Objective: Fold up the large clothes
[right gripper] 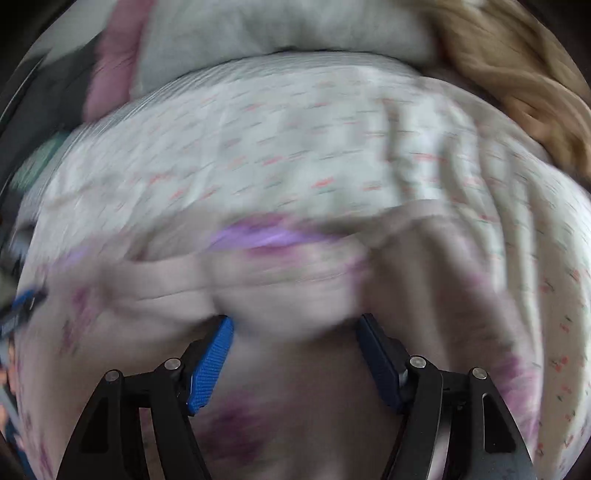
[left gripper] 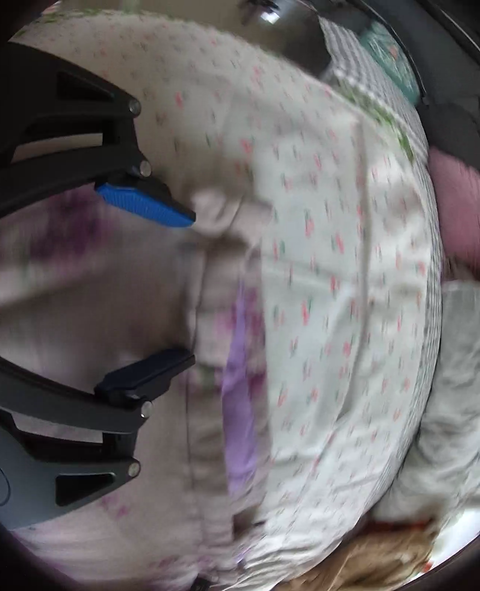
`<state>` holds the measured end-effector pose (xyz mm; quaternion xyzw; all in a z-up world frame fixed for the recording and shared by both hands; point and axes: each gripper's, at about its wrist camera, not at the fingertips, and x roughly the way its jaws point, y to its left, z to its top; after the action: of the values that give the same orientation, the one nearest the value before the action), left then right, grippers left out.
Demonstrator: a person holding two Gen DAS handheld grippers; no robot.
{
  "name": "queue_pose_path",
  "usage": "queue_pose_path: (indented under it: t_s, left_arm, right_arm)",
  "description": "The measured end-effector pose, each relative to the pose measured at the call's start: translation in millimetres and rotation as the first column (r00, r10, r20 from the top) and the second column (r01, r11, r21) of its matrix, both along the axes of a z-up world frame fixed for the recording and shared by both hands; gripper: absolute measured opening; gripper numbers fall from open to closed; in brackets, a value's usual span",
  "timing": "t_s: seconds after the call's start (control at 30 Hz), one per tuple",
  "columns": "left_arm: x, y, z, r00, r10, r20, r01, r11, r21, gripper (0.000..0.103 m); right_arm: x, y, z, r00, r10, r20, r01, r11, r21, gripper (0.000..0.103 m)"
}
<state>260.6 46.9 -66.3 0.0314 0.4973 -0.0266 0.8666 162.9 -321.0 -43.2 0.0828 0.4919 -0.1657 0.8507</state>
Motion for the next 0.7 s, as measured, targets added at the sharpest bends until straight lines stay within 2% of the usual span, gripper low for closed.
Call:
queue_pose_path:
  t_s: [0.07, 0.2, 0.33, 0.37, 0.43, 0.53, 0.7]
  left_arm:
    - [-9, 5, 9, 0.999, 0.034, 0.011, -0.035, 0.998, 0.053, 0.07]
    - [-43, 7, 33, 0.999, 0.03, 0.027, -0.031, 0.998, 0.063, 0.07]
    - [-77, 11, 57, 0.997, 0.074, 0.006, -0.074, 0.997, -0.032, 0.084]
    - [-89, 11, 64, 0.997, 0.074, 0.008, -0.074, 0.996, -0.052, 0.084]
    - [-115, 7, 77, 0.997, 0.073, 0.021, -0.071, 0.994, -0.081, 0.087]
    - [-143, 6, 86, 0.996, 0.082, 0.023, -0.078, 0.989, -0.126, 0.097]
    - [-181, 5, 80, 0.996, 0.087, 0.031, -0.081, 0.983, -0.167, 0.097]
  right_arm:
    - [-11, -6, 11, 0.999, -0.04, 0.002, 0.04, 0.998, -0.049, 0.07]
    - [-42, -5, 39, 0.998, -0.033, 0.046, 0.034, 0.999, -0.01, 0.072]
    - [-74, -1, 66, 0.998, -0.05, 0.043, 0.048, 0.997, 0.063, 0.073]
    - [-82, 4, 71, 0.998, -0.044, 0.053, 0.04, 0.996, 0.083, 0.074]
    - [-98, 13, 78, 0.997, -0.029, 0.076, 0.022, 0.995, 0.093, 0.076]
    - [-121, 33, 84, 0.995, -0.003, 0.103, -0.006, 0.996, 0.089, 0.08]
    - [-148, 68, 73, 0.991, 0.076, 0.109, -0.086, 0.992, 0.091, 0.081]
